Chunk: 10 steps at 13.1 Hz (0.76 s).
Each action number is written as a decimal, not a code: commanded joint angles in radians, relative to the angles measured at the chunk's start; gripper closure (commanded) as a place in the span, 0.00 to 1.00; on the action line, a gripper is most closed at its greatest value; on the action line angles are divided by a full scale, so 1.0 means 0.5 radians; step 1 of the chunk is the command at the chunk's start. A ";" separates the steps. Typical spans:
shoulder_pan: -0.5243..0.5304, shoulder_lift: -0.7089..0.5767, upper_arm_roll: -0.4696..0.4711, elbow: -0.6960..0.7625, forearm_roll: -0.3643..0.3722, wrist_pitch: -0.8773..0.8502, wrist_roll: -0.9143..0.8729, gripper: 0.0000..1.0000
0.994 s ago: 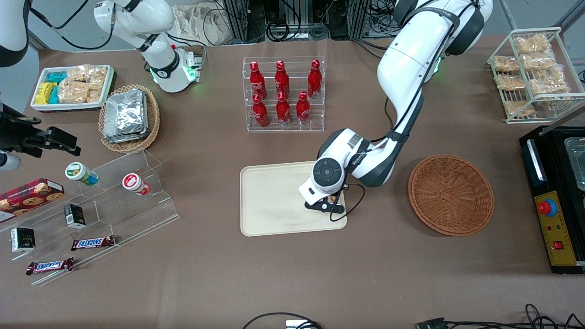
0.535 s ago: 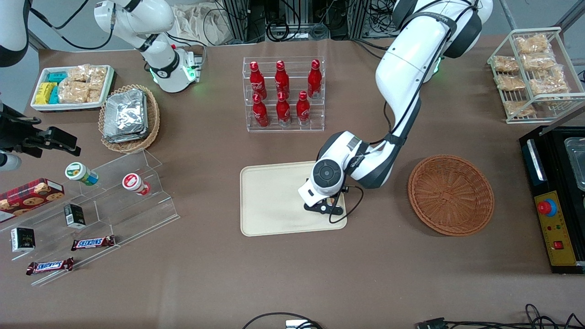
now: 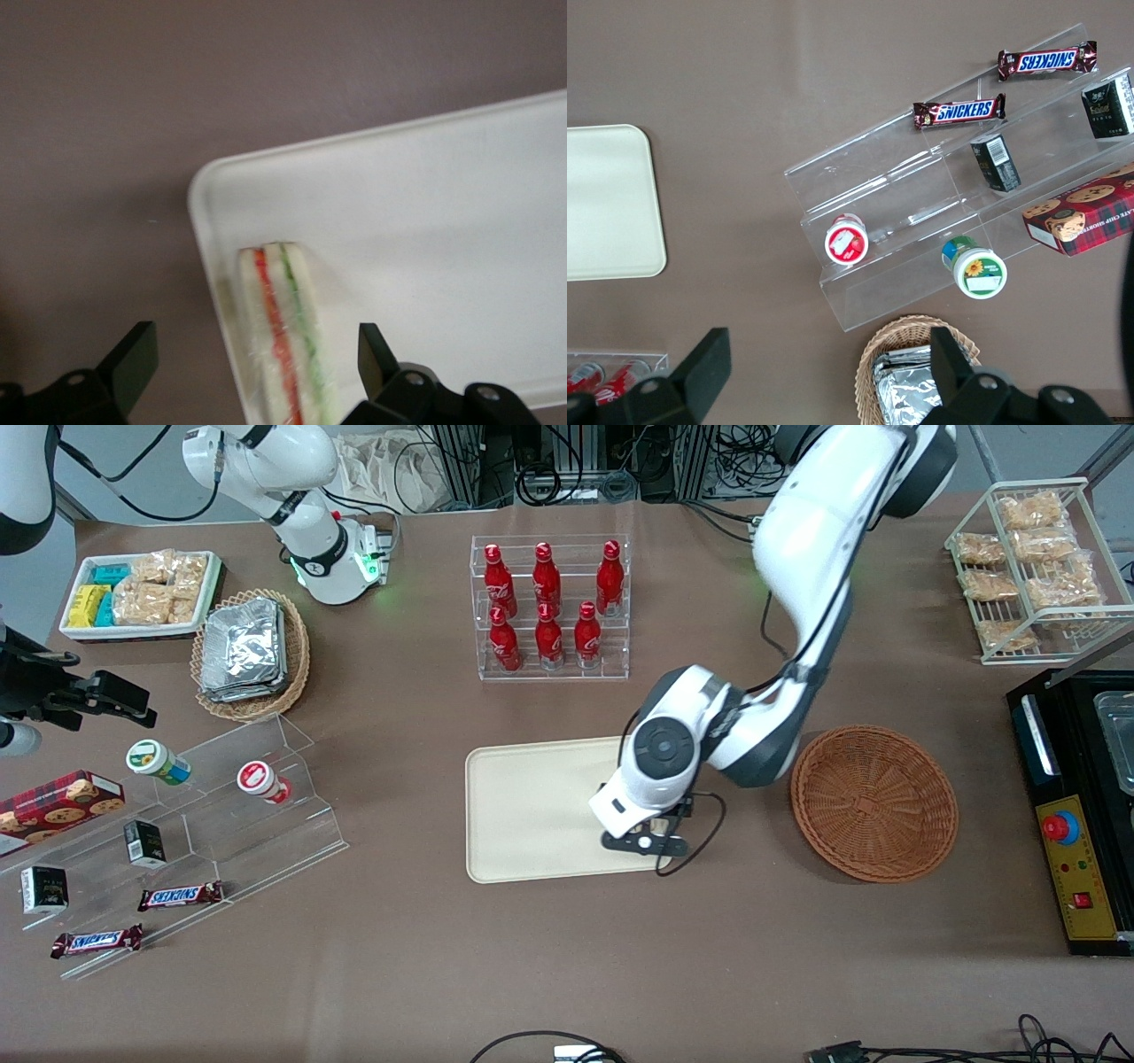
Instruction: Place sandwich from basket to tray
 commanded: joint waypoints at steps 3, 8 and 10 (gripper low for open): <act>0.097 -0.465 0.000 -0.075 0.081 -0.430 0.013 0.00; 0.302 -0.744 -0.006 -0.065 0.186 -0.811 0.230 0.00; 0.440 -0.846 -0.003 -0.065 0.189 -0.919 0.506 0.00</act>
